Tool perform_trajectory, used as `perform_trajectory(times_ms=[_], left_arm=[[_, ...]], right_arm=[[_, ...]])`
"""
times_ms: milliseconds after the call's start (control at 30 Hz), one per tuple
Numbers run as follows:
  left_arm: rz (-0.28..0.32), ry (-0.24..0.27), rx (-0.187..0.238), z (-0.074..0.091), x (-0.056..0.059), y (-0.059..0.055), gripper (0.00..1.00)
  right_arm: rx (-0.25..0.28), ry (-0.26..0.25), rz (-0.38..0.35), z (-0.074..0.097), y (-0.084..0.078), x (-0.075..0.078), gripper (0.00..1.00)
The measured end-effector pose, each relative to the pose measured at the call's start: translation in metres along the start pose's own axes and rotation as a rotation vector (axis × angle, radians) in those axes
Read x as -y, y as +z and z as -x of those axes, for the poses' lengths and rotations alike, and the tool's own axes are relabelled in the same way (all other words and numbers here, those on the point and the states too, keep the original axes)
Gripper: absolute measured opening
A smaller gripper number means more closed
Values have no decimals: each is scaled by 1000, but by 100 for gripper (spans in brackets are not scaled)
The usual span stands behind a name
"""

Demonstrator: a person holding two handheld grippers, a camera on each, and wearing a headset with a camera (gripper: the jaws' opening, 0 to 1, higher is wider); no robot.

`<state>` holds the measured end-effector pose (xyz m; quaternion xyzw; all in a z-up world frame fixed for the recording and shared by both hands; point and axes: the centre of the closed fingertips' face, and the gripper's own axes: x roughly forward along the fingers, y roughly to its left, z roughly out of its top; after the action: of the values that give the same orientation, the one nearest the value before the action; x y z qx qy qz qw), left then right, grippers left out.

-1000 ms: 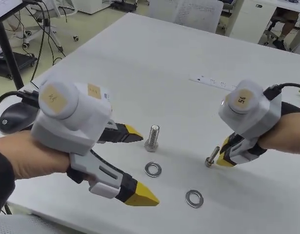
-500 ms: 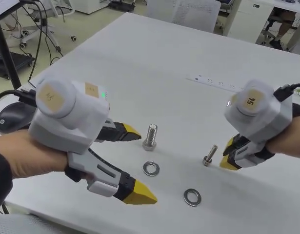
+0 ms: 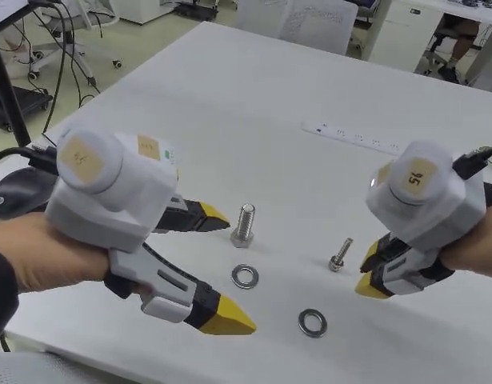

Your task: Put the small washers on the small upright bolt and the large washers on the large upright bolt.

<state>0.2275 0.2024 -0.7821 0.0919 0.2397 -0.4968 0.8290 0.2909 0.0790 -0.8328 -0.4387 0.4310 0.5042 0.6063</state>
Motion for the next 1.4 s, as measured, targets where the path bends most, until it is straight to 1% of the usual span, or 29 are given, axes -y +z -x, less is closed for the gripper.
perform_trajectory(times_ms=[267, 533, 1033, 1333, 1400], left_arm=[[-1, 1, 3, 0, 0, 1, 78], [-1, 2, 2, 0, -1, 1, 78], [-3, -1, -3, -1, -2, 0, 78], [-4, 1, 1, 0, -2, 0, 78], [-3, 2, 2, 0, -2, 0, 78]], right_arm=[[1, 48, 29, -11, 5, -18, 19], [-10, 82, 66, -20, 12, -33, 21], [-22, 114, 110, -33, 20, -47, 26], [-35, 120, 127, -42, 22, -51, 26], [-33, 125, 121, -43, 22, -52, 26]])
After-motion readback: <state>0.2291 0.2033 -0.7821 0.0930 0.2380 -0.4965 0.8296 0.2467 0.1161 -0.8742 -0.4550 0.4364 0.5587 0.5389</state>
